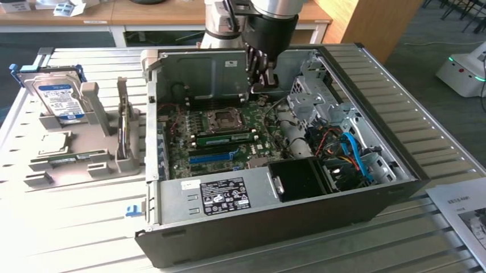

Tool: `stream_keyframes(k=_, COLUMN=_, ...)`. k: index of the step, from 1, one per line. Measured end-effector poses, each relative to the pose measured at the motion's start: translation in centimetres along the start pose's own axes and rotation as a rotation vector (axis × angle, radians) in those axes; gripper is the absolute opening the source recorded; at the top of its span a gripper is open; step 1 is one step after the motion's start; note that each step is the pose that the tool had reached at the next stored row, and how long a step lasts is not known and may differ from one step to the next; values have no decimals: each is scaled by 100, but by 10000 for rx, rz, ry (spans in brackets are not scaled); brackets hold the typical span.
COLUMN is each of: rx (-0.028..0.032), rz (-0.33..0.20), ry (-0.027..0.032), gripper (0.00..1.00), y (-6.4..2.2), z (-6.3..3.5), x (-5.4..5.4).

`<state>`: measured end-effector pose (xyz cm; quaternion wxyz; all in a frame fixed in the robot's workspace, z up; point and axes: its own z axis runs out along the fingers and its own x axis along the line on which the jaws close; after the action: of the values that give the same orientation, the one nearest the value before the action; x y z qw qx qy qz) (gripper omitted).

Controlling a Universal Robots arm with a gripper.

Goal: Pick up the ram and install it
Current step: 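Press down the ram until it locks into place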

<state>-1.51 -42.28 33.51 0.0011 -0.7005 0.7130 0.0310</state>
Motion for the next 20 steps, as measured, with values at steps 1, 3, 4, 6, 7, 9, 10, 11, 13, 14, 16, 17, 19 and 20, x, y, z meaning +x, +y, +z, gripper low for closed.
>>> stream_keyframes(k=1, rx=0, rz=-1, ry=1, gripper=10, y=-16, z=-1, x=0)
stream_keyframes(k=3, rx=0, rz=-1, ry=0, gripper=10, y=-46, z=-2, x=-1)
stream_keyframes(k=4, rx=0, rz=-1, ry=0, gripper=10, y=-60, z=-2, x=-1)
stream_keyframes(k=6, rx=0, rz=0, ry=0, gripper=10, y=-88, z=-3, x=-2)
stream_keyframes(k=7, rx=0, rz=0, ry=0, gripper=10, y=-99, z=-4, x=-2)
stream_keyframes(k=9, rx=0, rz=0, ry=0, gripper=10, y=-103, z=-4, x=-2)
stream_keyframes(k=10, rx=0, rz=0, ry=0, gripper=10, y=-103, z=-4, x=-2)
stream_keyframes(k=11, rx=0, rz=0, ry=0, gripper=10, y=-103, z=-4, x=-2)
stream_keyframes(k=13, rx=1, rz=0, ry=0, gripper=10, y=-103, z=-3, x=-2)
stream_keyframes(k=14, rx=1, rz=0, ry=-3, gripper=10, y=-103, z=1, x=-3)
stream_keyframes(k=16, rx=1, rz=0, ry=-2, gripper=10, y=-104, z=14, x=-1)
stream_keyframes(k=17, rx=0, rz=0, ry=-1, gripper=10, y=-104, z=24, x=-1)
stream_keyframes(k=19, rx=0, rz=-1, ry=-2, gripper=10, y=-105, z=48, x=0)
stream_keyframes(k=20, rx=0, rz=0, ry=-1, gripper=10, y=-106, z=61, x=1)
